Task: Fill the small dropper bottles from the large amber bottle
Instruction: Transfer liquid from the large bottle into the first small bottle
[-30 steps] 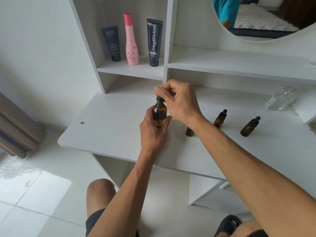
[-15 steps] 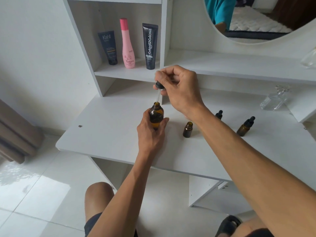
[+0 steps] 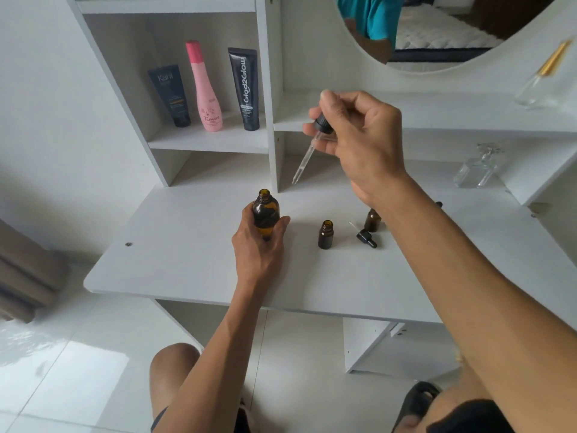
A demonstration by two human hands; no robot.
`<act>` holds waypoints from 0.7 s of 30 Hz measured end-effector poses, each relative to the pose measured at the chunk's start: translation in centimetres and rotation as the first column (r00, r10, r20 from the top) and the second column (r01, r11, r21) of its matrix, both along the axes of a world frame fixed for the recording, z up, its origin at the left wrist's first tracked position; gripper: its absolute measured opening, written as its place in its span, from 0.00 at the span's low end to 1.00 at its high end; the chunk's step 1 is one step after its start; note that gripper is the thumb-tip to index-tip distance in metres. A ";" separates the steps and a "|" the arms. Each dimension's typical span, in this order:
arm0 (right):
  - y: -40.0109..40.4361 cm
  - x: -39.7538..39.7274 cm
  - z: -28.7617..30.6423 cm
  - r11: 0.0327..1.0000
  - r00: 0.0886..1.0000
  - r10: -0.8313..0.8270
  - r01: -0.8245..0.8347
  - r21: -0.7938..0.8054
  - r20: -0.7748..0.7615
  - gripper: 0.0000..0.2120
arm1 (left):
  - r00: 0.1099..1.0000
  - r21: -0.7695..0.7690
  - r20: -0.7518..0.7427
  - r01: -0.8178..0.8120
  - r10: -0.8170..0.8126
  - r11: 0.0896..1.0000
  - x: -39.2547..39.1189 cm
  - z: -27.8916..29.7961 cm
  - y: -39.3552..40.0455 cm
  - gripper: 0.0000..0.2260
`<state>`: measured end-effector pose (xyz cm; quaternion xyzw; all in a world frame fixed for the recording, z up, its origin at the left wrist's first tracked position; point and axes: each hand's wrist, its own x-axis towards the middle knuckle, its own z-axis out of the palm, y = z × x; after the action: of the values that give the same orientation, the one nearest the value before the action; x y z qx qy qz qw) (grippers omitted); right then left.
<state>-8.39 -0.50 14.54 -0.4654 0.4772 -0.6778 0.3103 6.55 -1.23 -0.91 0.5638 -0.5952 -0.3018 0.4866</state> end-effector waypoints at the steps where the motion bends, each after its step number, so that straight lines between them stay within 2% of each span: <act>1: 0.3 -0.6 -0.3 1.000 1.000 -0.019 0.019 0.005 0.010 0.09 | 1.000 0.003 0.002 0.000 0.000 1.000 0.0 0.0 0.0 0.18; 10: 2.3 -3.5 -3.4 0.991 0.994 -0.106 0.103 0.080 0.035 0.08 | 1.000 -0.027 0.030 -0.002 0.003 1.000 0.1 0.2 0.1 0.19; 21: 2.5 -3.4 -4.9 0.985 0.991 -0.125 0.129 0.117 -0.040 0.07 | 0.999 -0.040 0.051 -0.008 0.010 0.999 0.0 0.2 0.2 0.20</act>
<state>-11.79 2.01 9.67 -0.4255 0.5504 -0.6589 0.2860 6.58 -1.04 -0.70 0.5643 -0.6107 -0.2734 0.4836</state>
